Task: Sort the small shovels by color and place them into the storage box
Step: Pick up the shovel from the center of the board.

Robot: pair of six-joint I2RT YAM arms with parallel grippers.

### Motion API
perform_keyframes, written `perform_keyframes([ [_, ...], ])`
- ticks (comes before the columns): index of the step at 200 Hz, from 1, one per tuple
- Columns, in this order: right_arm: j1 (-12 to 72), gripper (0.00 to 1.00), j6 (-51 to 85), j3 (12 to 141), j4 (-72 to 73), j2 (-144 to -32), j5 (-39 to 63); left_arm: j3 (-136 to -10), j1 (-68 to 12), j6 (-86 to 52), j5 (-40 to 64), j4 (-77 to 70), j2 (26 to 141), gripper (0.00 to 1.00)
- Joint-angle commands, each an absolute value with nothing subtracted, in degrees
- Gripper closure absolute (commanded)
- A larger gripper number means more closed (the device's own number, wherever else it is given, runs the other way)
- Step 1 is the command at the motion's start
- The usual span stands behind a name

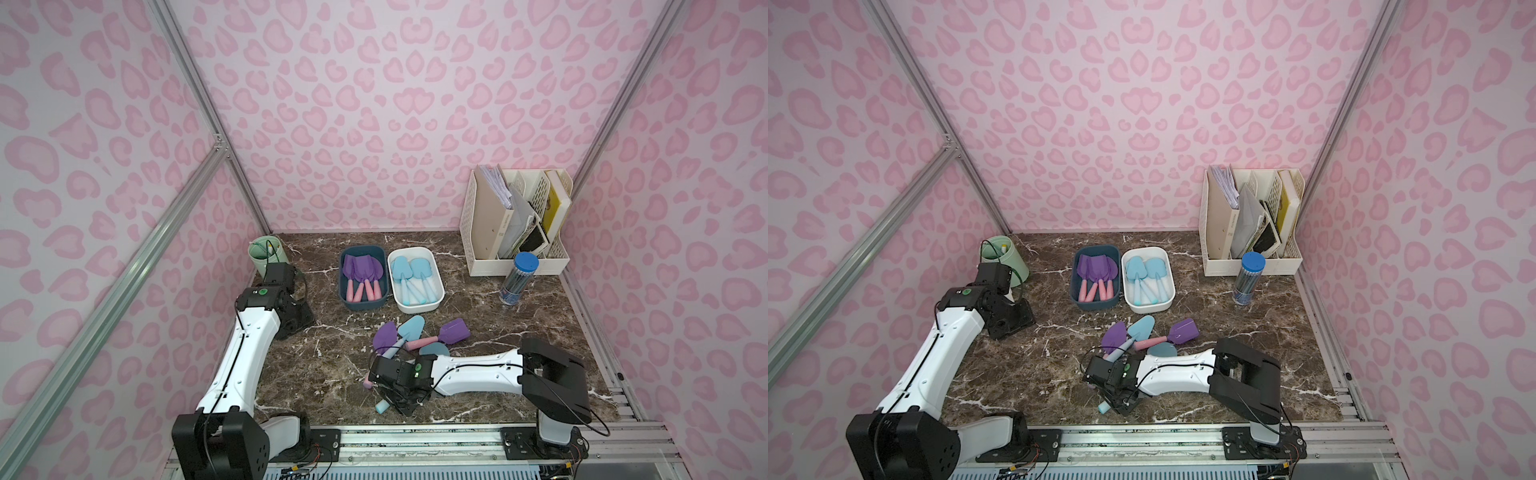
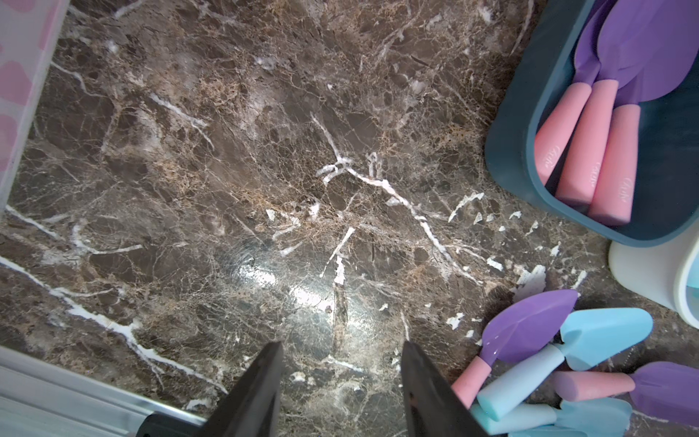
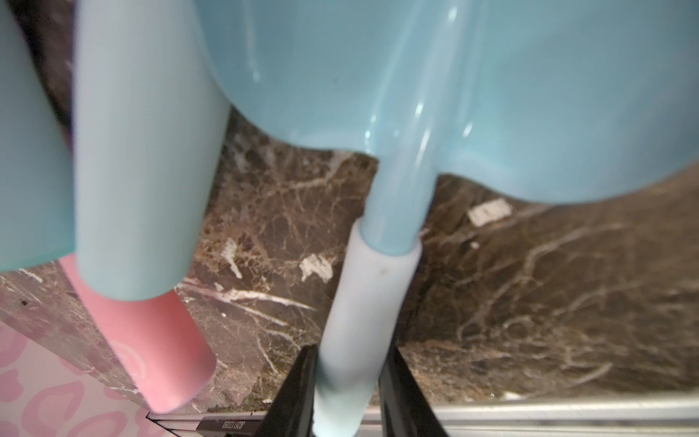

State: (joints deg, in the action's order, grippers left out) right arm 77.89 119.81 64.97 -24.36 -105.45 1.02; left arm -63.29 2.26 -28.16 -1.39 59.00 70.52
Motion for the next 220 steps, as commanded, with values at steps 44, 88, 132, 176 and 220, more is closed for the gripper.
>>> perform_keyframes([
  [44, 78.47, 0.73, 136.62, 65.23, -27.14, -104.25, -1.69, -63.56, 2.29, -27.33, -1.22, 60.11, 70.49, 0.45],
  [88, 78.82, 0.74, 136.63, 66.29, -29.87, -103.21, -4.19, -63.55, 2.29, -27.33, -1.41, 60.15, 70.4, 0.45],
  [132, 79.29, 0.74, 136.5, 67.66, -32.81, -101.75, -6.08, -63.55, 2.29, -27.42, -1.99, 60.36, 70.4, 0.45],
  [176, 79.34, 0.74, 135.21, 70.32, -38.71, -99.64, -9.93, -63.58, 2.34, -27.66, -2.26, 60.44, 70.49, 0.45],
  [220, 79.28, 0.78, 132.27, 73.73, -46.22, -98.84, -14.67, -63.94, 2.31, -28.1, -2.56, 60.59, 70.85, 0.45],
])
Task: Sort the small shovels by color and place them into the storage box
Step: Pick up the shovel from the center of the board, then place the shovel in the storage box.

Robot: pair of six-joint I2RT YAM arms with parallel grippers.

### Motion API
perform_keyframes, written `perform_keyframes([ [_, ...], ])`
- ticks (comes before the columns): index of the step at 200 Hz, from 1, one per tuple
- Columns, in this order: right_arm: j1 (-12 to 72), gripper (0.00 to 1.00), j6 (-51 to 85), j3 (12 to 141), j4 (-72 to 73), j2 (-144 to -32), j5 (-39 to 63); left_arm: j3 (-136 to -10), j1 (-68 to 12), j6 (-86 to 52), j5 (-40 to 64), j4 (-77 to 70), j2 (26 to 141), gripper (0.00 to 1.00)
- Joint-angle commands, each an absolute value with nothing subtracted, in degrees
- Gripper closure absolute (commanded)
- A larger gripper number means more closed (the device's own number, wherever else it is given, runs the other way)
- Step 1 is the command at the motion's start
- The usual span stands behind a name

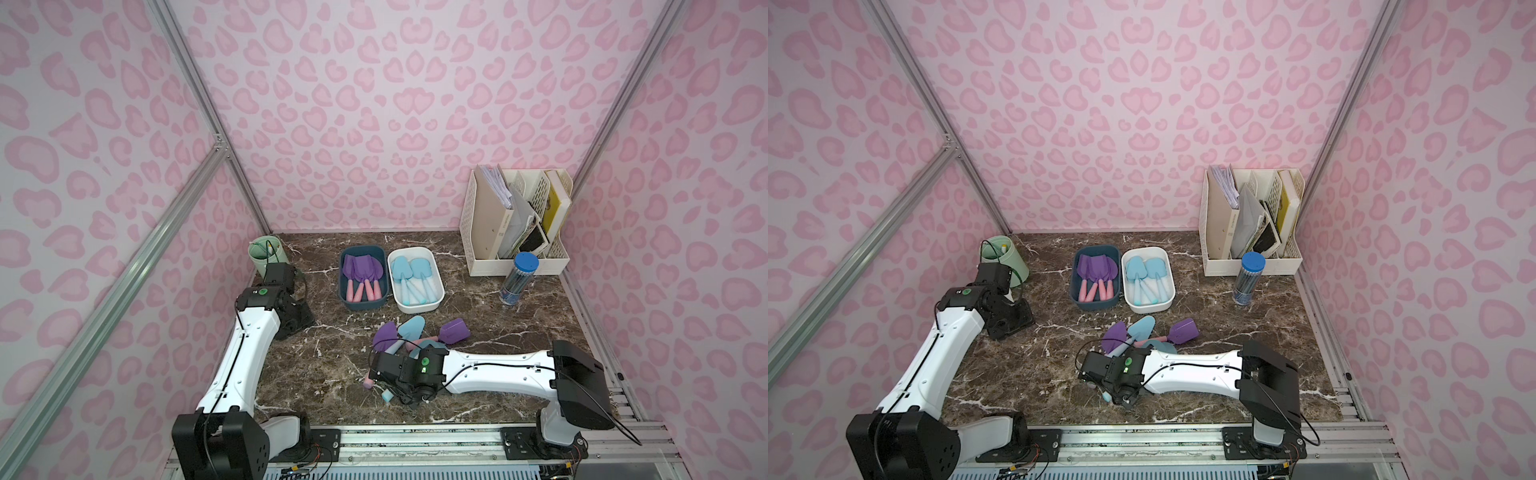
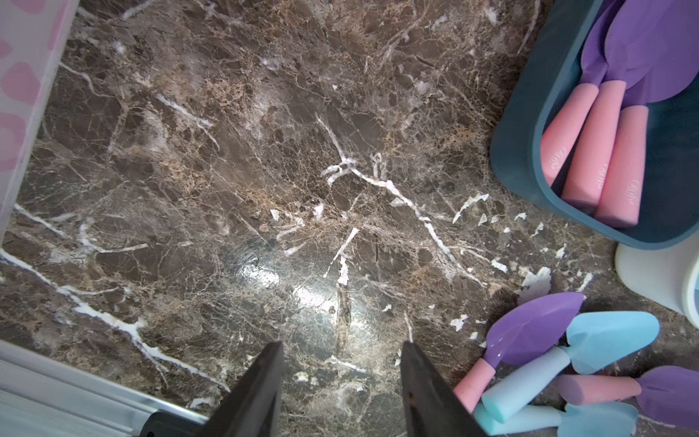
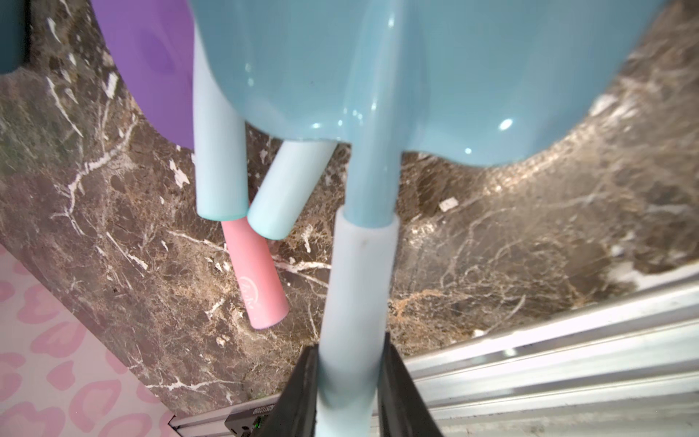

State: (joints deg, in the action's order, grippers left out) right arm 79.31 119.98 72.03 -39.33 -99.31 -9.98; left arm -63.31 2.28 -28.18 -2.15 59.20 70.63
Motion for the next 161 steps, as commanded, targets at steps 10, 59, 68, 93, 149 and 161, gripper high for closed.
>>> perform_keyframes([
  [10, 79.0, 0.79, 130.56, 75.3, -49.05, -98.79, -16.86, -64.27, 2.31, -28.12, -2.62, 60.79, 70.98, 0.45],
  [59, 76.8, 0.82, 118.76, 81.88, -56.4, -99.25, -22.88, -65.34, 2.29, -29.44, -2.13, 61.0, 72.74, 0.46],
  [68, 76.02, 0.83, 115.51, 82.32, -56.21, -99.29, -23.25, -65.74, 2.31, -29.49, -2.03, 61.0, 73.32, 0.46],
  [93, 72.4, 0.87, 103.56, 83.7, -55.9, -98.72, -23.87, -67.26, 2.33, -29.53, -1.96, 61.13, 74.48, 0.47],
  [149, 60.09, 0.94, 70.41, 89.46, -53.39, -98.37, -21.55, -70.11, 1.69, -29.86, -2.29, 62.87, 74.71, 0.48],
  [161, 56.82, 0.95, 63.33, 91.74, -53.17, -99.11, -18.85, -70.63, 1.52, -29.88, -2.37, 63.3, 74.53, 0.48],
])
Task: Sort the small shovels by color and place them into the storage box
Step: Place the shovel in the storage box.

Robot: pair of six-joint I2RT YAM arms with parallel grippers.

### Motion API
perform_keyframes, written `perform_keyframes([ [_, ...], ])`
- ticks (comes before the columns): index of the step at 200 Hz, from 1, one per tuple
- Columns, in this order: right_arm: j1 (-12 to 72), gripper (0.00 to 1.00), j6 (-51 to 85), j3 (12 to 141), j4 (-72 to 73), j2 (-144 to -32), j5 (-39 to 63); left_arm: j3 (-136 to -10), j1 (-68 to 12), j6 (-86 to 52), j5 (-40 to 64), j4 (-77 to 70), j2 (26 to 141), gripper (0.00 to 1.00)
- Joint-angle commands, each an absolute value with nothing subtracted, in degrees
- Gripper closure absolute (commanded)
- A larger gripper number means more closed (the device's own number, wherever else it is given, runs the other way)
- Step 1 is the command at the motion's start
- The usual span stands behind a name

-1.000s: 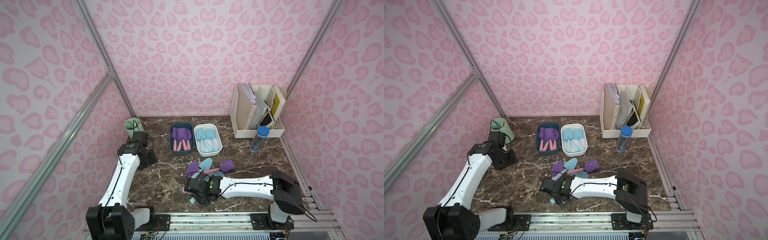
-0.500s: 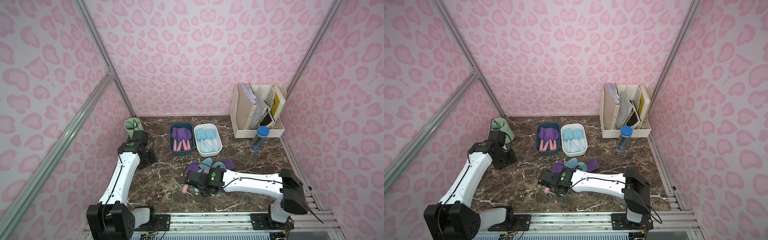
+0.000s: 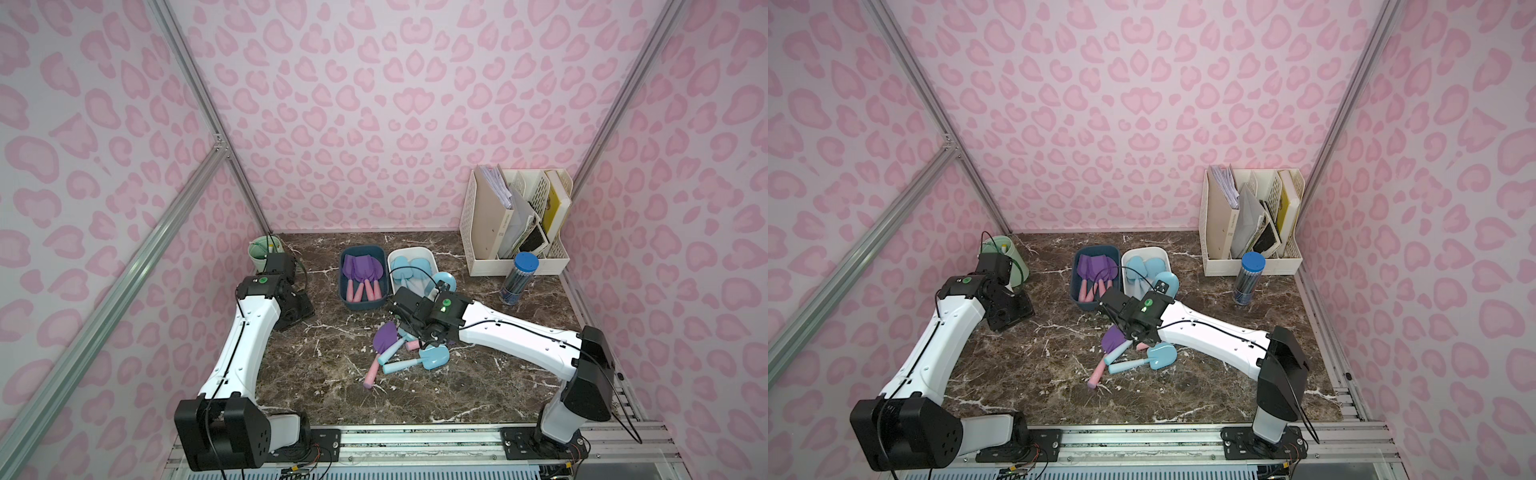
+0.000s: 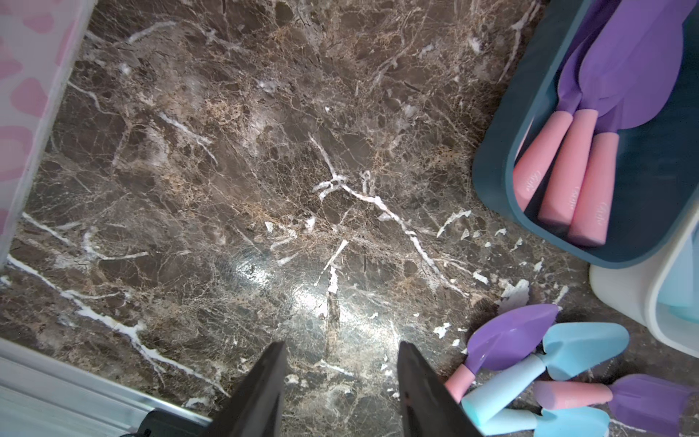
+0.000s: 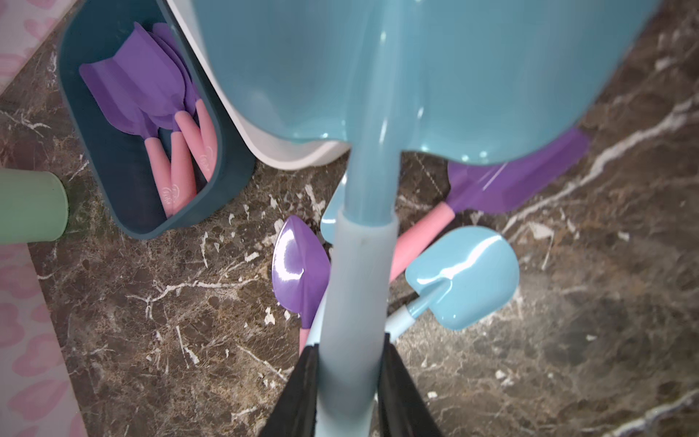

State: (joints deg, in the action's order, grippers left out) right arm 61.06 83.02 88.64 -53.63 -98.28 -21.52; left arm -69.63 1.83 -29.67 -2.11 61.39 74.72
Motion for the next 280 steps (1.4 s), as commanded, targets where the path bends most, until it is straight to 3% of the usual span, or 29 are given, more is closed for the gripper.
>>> perform_keyframes([
  [1, 56.45, 0.95, 62.56, 91.88, -53.13, -99.21, -18.65, -70.65, 1.51, -29.88, -2.46, 63.29, 74.48, 0.48],
  [50, 45.48, 0.95, 37.88, 102.02, -52.88, -104.02, -11.7, -71.63, -1.16, -30.56, -2.98, 64.16, 72.42, 0.49],
  [117, 35.41, 0.99, 21.49, 107.99, -52.03, -109.34, -3.65, -73.39, -6.79, -30.65, -5.71, 66.35, 69.7, 0.49],
  [280, 33.57, 0.95, 11.07, 133.08, -68.61, -136.09, -3.59, -70.3, -12.76, -32.44, -6.86, 65.39, 69.95, 0.49],
])
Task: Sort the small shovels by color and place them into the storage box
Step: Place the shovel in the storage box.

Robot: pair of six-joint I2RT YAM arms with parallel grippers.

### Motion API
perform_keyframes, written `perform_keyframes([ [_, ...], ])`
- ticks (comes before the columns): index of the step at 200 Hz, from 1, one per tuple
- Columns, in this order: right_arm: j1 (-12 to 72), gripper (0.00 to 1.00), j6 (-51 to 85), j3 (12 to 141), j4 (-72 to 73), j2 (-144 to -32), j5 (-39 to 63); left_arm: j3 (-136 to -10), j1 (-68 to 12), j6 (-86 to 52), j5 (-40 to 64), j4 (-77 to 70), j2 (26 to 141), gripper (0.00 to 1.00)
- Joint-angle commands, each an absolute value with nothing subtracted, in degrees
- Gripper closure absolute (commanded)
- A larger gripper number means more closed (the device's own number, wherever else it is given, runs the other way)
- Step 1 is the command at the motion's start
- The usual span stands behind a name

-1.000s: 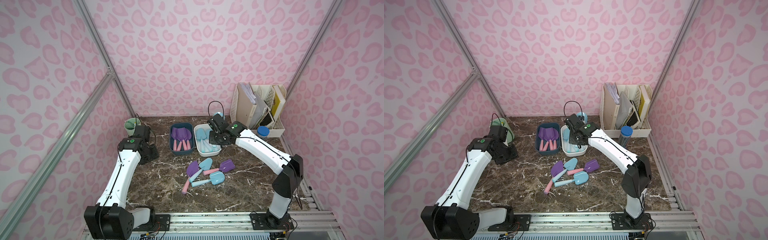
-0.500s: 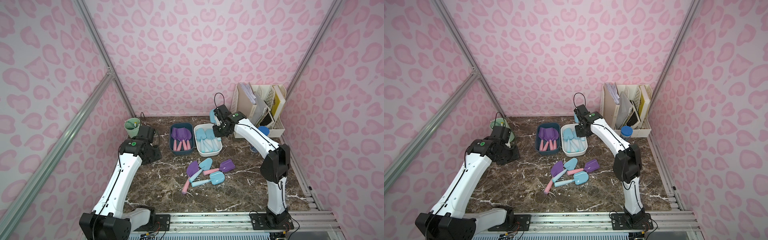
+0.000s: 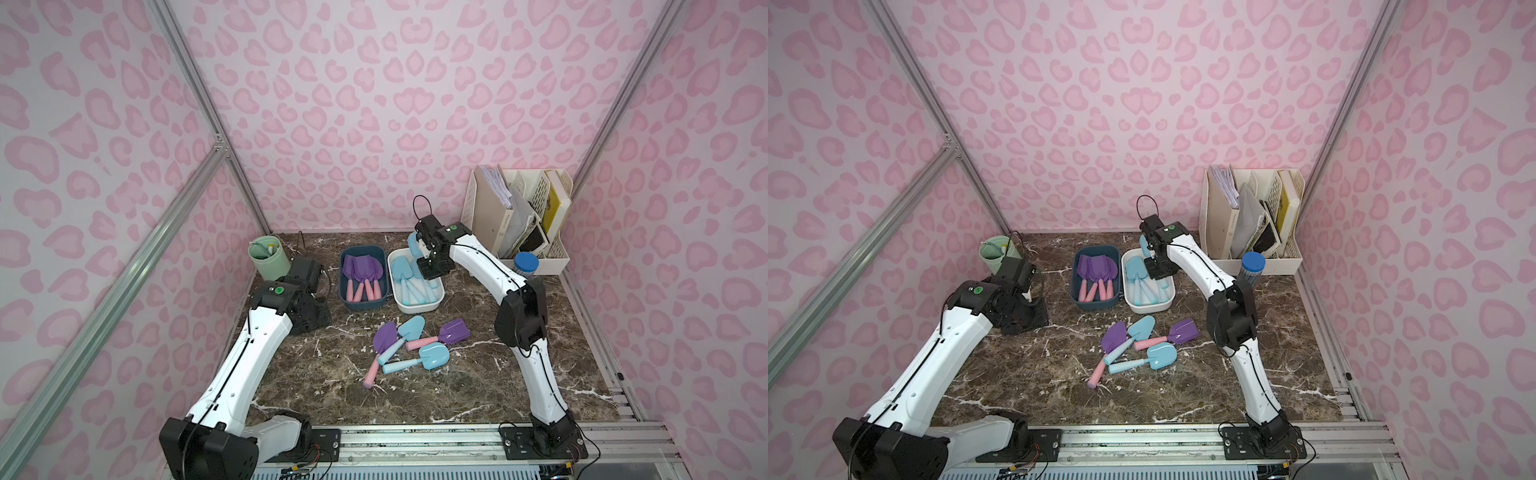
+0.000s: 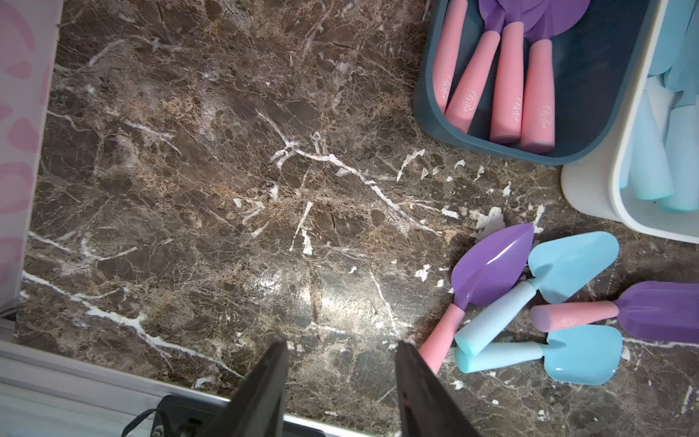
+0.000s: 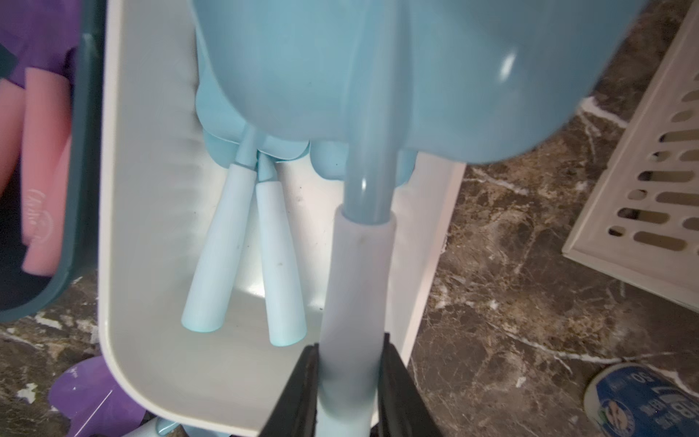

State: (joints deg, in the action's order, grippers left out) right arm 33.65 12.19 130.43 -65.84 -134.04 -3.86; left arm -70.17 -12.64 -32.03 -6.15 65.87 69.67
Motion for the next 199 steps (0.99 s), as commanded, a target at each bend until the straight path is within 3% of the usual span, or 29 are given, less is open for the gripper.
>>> perform_keyframes([
  [1, 33.57, 0.95, 11.07, 133.16, -68.63, -136.21, -3.55, -70.31, -12.75, -32.43, -6.86, 65.39, 69.96, 0.49],
  [108, 33.84, 0.93, 9.97, 138.79, -71.1, -143.46, 0.05, -69.94, -12.91, -31.74, -7.12, 64.91, 70.32, 0.49],
  [199, 33.66, 0.82, 9.22, 139.08, -70.77, -145.42, 0.74, -69.9, -12.88, -31.43, -8.17, 65.3, 70.14, 0.49],
])
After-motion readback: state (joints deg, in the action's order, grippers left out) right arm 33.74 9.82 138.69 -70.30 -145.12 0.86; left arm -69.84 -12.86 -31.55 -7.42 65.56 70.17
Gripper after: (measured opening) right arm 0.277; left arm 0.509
